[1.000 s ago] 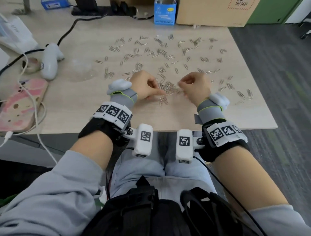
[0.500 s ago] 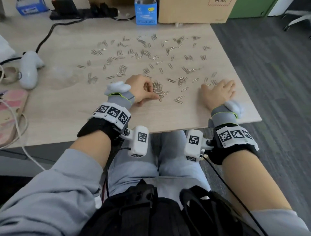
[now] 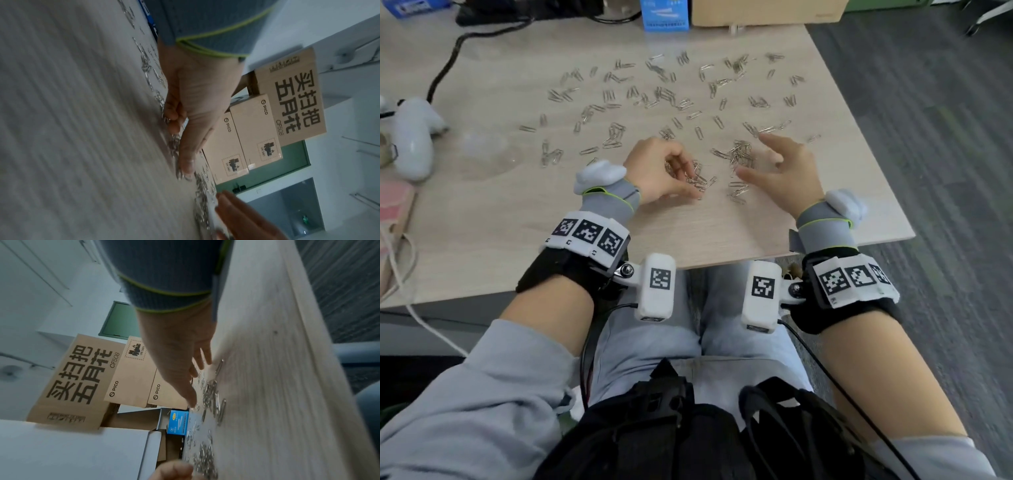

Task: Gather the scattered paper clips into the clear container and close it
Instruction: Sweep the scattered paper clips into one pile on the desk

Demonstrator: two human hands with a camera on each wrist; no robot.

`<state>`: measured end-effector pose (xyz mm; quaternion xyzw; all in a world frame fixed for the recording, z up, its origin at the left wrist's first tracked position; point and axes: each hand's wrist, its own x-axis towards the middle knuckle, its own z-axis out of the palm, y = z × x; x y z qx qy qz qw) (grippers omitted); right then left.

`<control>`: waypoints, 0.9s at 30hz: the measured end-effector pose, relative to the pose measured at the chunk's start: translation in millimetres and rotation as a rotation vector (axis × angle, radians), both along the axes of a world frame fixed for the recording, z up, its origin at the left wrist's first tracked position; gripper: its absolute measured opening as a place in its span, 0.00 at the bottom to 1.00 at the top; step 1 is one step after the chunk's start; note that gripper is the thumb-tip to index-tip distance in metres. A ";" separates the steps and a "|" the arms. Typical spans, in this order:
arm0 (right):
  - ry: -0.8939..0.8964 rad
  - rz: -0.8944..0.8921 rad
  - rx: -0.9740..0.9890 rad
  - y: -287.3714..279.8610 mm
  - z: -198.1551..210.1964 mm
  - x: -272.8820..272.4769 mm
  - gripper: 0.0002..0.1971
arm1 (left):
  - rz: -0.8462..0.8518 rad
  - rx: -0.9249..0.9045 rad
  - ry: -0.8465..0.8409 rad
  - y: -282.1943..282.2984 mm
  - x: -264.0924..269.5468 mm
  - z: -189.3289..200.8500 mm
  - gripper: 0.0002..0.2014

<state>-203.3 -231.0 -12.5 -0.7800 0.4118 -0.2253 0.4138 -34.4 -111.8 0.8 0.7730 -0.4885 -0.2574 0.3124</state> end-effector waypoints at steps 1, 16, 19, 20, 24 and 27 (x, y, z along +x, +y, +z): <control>0.081 -0.024 -0.029 -3.5 0.5 -2.1 0.37 | 0.017 -0.019 -0.015 1.8 4.0 0.4 0.17; 0.144 0.148 0.039 12.9 -0.2 59.6 0.19 | 0.089 -0.048 -0.088 -6.5 16.3 -11.7 0.15; 0.032 0.111 0.123 15.3 4.4 67.5 0.15 | 0.156 -0.123 -0.051 6.2 30.9 -3.0 0.15; -0.005 0.108 0.155 15.4 7.6 65.7 0.13 | 0.221 -0.171 -0.056 11.1 36.8 -1.4 0.15; 0.095 0.380 0.288 24.8 19.1 64.0 0.11 | 0.424 -0.203 -0.287 34.4 66.2 -1.7 0.14; 0.186 0.470 0.356 34.9 14.6 71.1 0.10 | 0.461 -0.024 -0.349 43.2 87.0 -10.9 0.22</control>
